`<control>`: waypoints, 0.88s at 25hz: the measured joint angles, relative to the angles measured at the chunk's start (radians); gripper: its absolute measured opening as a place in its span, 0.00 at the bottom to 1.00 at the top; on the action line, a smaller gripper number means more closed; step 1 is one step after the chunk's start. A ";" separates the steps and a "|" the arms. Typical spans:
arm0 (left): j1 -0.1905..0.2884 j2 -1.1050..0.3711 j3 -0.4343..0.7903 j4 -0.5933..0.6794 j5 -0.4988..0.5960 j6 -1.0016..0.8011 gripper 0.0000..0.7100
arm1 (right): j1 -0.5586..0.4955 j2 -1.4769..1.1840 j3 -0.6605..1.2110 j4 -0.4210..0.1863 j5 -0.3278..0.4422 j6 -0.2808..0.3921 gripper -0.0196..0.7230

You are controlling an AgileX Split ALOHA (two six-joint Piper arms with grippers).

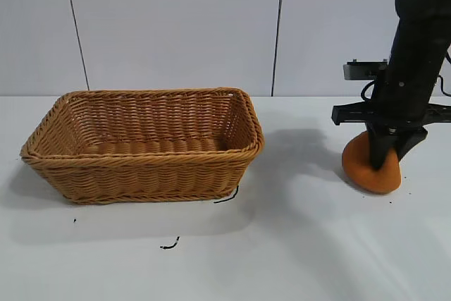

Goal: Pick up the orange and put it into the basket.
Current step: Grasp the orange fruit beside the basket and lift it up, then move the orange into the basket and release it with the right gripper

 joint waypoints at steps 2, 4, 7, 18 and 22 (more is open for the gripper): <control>0.000 0.000 0.000 0.000 0.000 0.000 0.90 | 0.000 -0.033 -0.064 -0.002 0.026 0.000 0.05; 0.000 0.000 0.000 0.000 0.000 0.000 0.90 | 0.000 -0.060 -0.129 -0.001 0.061 0.000 0.05; 0.000 0.000 0.000 0.000 0.000 0.000 0.90 | 0.000 -0.068 -0.215 -0.001 0.115 0.000 0.05; 0.000 0.000 0.000 0.000 0.000 0.000 0.90 | 0.204 -0.067 -0.274 0.008 0.084 0.001 0.05; 0.000 0.000 0.000 0.000 0.000 0.000 0.90 | 0.337 -0.055 -0.274 0.011 0.015 0.001 0.05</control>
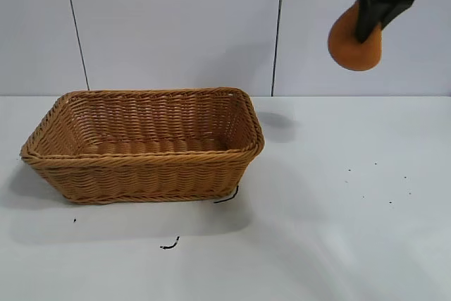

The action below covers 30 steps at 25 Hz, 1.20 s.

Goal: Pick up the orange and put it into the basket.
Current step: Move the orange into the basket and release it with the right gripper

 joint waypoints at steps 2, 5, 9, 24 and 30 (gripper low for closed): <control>0.000 0.000 0.000 0.000 0.000 0.000 0.90 | 0.061 0.018 -0.002 0.001 -0.042 0.000 0.05; 0.000 0.000 0.000 0.000 0.000 0.000 0.90 | 0.138 0.073 -0.003 0.004 -0.125 0.003 0.05; 0.000 0.000 0.000 0.000 0.000 0.000 0.90 | 0.199 0.174 -0.003 0.006 -0.236 0.003 0.05; 0.000 0.000 0.000 0.000 0.000 0.000 0.90 | 0.210 0.301 -0.005 0.030 -0.248 0.030 0.87; 0.000 0.000 0.000 0.000 0.001 0.000 0.90 | 0.194 0.286 -0.195 0.017 -0.031 0.030 0.94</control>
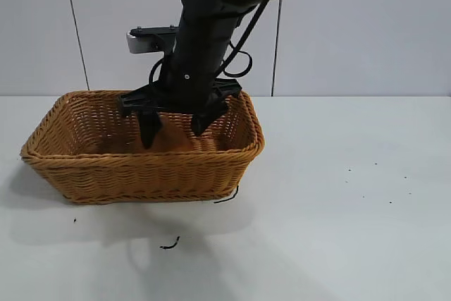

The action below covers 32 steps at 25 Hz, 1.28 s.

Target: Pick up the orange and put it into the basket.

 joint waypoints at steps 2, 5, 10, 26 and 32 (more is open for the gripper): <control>0.000 0.000 0.000 0.000 0.000 0.000 0.90 | -0.028 0.000 -0.070 -0.020 0.064 0.000 0.94; 0.000 0.000 0.000 0.000 0.000 0.000 0.90 | -0.091 -0.003 -0.155 -0.071 0.153 0.000 0.94; 0.000 0.000 0.000 0.000 0.000 0.000 0.90 | -0.245 -0.007 -0.183 -0.133 0.213 0.000 0.94; 0.000 0.000 0.000 0.000 0.000 0.000 0.90 | -0.603 -0.009 -0.162 -0.105 0.213 -0.003 0.94; 0.000 0.000 0.000 0.000 0.000 0.000 0.90 | -0.608 -0.111 0.091 -0.089 0.213 -0.034 0.94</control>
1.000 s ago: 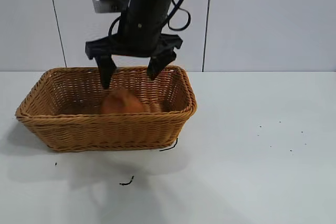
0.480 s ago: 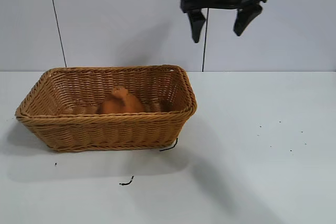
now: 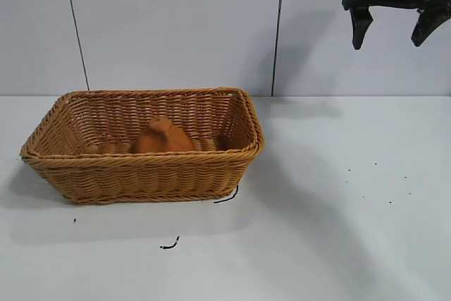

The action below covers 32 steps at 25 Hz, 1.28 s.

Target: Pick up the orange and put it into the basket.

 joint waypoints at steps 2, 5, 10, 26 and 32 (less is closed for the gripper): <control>0.000 0.000 0.000 0.000 0.000 0.000 0.90 | 0.000 -0.067 0.114 0.000 0.000 -0.002 0.94; 0.000 0.000 0.000 0.000 0.000 0.000 0.90 | 0.000 -0.181 0.275 0.000 0.001 -0.011 0.94; 0.000 0.000 0.000 0.000 0.000 0.000 0.90 | 0.000 -0.408 0.570 0.001 0.002 -0.023 0.94; 0.000 0.000 0.000 0.000 0.000 0.000 0.90 | 0.000 -1.346 1.270 0.008 -0.051 -0.068 0.94; 0.000 0.000 0.000 0.000 0.000 0.000 0.90 | 0.000 -1.732 1.443 0.015 -0.146 -0.098 0.94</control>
